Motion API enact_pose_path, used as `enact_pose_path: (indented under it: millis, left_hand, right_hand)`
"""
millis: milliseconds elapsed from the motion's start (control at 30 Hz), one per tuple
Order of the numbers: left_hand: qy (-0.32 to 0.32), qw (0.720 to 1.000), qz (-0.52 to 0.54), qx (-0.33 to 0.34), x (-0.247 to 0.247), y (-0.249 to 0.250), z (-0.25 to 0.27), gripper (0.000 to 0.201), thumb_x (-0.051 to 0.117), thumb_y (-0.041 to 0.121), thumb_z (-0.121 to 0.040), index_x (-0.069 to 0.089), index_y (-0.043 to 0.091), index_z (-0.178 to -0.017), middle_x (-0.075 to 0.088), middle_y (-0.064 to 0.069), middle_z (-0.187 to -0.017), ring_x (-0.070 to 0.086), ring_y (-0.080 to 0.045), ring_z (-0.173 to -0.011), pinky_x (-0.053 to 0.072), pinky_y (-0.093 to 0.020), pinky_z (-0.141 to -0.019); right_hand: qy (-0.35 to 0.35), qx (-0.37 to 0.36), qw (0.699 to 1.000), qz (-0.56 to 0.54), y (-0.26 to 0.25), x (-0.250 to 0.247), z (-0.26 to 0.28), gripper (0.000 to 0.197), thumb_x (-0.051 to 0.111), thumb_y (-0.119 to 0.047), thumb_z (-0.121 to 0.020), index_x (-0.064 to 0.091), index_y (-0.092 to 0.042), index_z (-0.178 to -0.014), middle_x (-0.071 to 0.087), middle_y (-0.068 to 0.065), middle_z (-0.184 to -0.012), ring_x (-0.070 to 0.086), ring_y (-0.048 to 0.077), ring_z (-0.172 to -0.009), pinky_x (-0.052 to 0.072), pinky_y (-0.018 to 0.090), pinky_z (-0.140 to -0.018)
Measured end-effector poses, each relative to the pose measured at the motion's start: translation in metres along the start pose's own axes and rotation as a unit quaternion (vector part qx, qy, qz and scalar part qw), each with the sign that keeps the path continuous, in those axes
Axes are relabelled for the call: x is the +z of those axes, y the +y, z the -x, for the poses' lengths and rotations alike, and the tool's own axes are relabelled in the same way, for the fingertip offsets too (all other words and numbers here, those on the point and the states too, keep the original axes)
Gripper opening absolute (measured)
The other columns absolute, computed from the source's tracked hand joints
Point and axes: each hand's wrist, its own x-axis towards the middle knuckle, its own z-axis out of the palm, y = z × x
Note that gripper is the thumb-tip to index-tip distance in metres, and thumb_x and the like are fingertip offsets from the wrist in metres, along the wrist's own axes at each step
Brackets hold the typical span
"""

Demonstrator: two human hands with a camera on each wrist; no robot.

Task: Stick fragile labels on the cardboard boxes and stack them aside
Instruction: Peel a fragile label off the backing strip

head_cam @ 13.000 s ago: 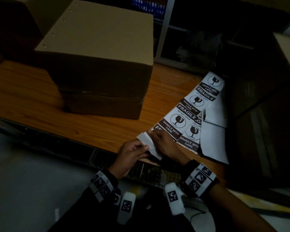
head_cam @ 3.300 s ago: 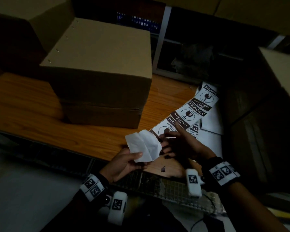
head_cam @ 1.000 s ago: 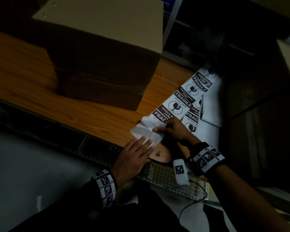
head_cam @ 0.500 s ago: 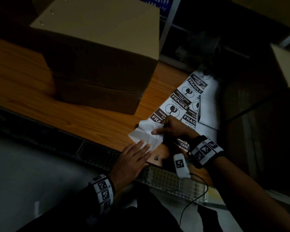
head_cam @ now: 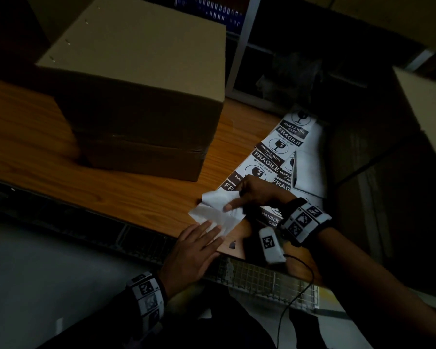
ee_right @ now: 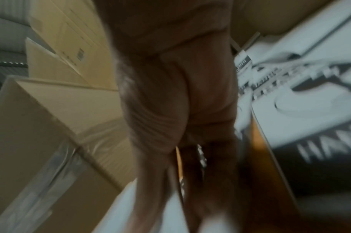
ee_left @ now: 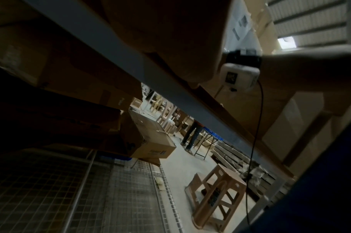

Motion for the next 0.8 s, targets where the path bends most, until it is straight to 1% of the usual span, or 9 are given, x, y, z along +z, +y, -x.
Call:
enact_pose_path:
  millis: [67, 133, 200, 267, 367, 467, 600, 700, 800]
  left_hand:
    - [-0.012, 1.000, -0.003, 0.009, -0.005, -0.001, -0.001, 0.036, 0.049, 0.032, -0.096, 0.064, 0.018, -0.125, 0.054, -0.001, -0.142, 0.046, -0.025, -0.134, 0.034, -0.041, -0.107]
    - [-0.016, 1.000, -0.009, 0.014, -0.008, -0.002, -0.002, 0.035, 0.051, 0.029, -0.094, 0.065, 0.018, -0.124, 0.056, -0.002, -0.140, 0.048, -0.025, -0.132, 0.036, -0.042, -0.104]
    - [-0.017, 0.999, -0.019, 0.021, -0.010, -0.001, 0.002, 0.037, 0.051, 0.023, -0.089, 0.067, 0.016, -0.121, 0.059, -0.004, -0.136, 0.051, -0.027, -0.127, 0.039, -0.044, -0.100]
    - [-0.024, 0.999, -0.026, 0.026, -0.015, 0.000, 0.005, 0.041, 0.049, 0.019, -0.083, 0.068, 0.014, -0.120, 0.061, -0.006, -0.133, 0.053, -0.029, -0.123, 0.042, -0.044, -0.096]
    - [-0.030, 0.999, -0.021, 0.019, -0.026, 0.006, 0.005, 0.042, 0.051, 0.021, -0.083, 0.066, 0.016, -0.121, 0.062, -0.007, -0.130, 0.056, -0.028, -0.116, 0.043, -0.041, -0.089]
    - [0.018, 1.000, 0.010, -0.005, -0.043, 0.018, -0.005, 0.038, 0.055, 0.023, -0.091, 0.063, 0.011, -0.126, 0.063, -0.007, -0.128, 0.059, -0.024, -0.107, 0.048, -0.038, -0.083]
    - [0.091, 0.994, 0.045, -0.033, -0.070, 0.020, -0.039, 0.031, 0.058, 0.024, -0.091, 0.067, 0.004, -0.113, 0.067, -0.009, -0.113, 0.057, -0.024, -0.100, 0.050, -0.036, -0.082]
    - [-0.012, 0.998, 0.046, -0.048, -0.074, 0.006, -0.073, 0.053, 0.066, 0.032, -0.085, 0.054, 0.010, -0.131, 0.055, -0.008, -0.131, 0.045, -0.023, -0.120, 0.041, -0.034, -0.098]
    - [-0.178, 0.983, 0.028, -0.047, -0.066, -0.003, -0.102, 0.062, 0.073, 0.035, -0.080, 0.049, 0.019, -0.135, 0.050, -0.002, -0.134, 0.038, -0.020, -0.123, 0.036, -0.036, -0.100]
  right_hand:
    - [-0.031, -0.003, 0.999, 0.017, -0.002, -0.005, 0.006, 0.046, 0.085, -0.041, -0.069, 0.069, 0.002, -0.074, 0.067, 0.006, -0.062, 0.066, 0.013, -0.059, 0.047, 0.022, -0.058]
    - [-0.058, -0.009, 0.998, 0.017, -0.006, -0.012, 0.013, 0.050, 0.081, -0.042, -0.072, 0.072, 0.001, -0.096, 0.072, 0.008, -0.080, 0.067, 0.012, -0.071, 0.052, 0.026, -0.069]
    - [-0.081, -0.004, 0.997, -0.007, -0.014, -0.022, 0.021, 0.052, 0.077, -0.043, -0.071, 0.071, -0.013, -0.114, 0.074, 0.003, -0.101, 0.068, 0.011, -0.089, 0.054, 0.028, -0.084]
    - [-0.070, 0.001, 0.997, 0.011, -0.017, -0.030, 0.027, 0.050, 0.078, -0.046, -0.070, 0.071, -0.024, -0.114, 0.073, -0.007, -0.106, 0.066, 0.010, -0.102, 0.049, 0.031, -0.097]
    - [-0.012, 0.006, 1.000, 0.016, -0.004, -0.025, 0.030, 0.034, 0.077, -0.041, -0.080, 0.073, -0.022, -0.108, 0.074, -0.005, -0.105, 0.066, 0.014, -0.104, 0.050, 0.039, -0.099]
    - [0.087, -0.002, 0.996, 0.030, 0.012, -0.002, 0.037, 0.024, 0.070, -0.035, -0.089, 0.074, -0.021, -0.107, 0.072, -0.003, -0.108, 0.065, 0.013, -0.102, 0.049, 0.034, -0.094]
    - [0.176, -0.035, 0.984, 0.016, 0.022, 0.034, 0.048, 0.024, 0.065, -0.011, -0.091, 0.071, -0.014, -0.114, 0.070, 0.000, -0.116, 0.063, 0.014, -0.107, 0.047, 0.031, -0.096]
    - [0.222, -0.058, 0.973, -0.029, 0.025, 0.051, 0.054, 0.034, 0.060, 0.004, -0.087, 0.069, -0.009, -0.117, 0.069, 0.006, -0.118, 0.062, 0.018, -0.112, 0.046, 0.034, -0.101]
    - [0.272, -0.070, 0.956, -0.083, 0.030, 0.060, 0.058, 0.044, 0.055, 0.013, -0.084, 0.067, -0.008, -0.120, 0.068, 0.006, -0.122, 0.059, 0.011, -0.113, 0.043, 0.026, -0.102]
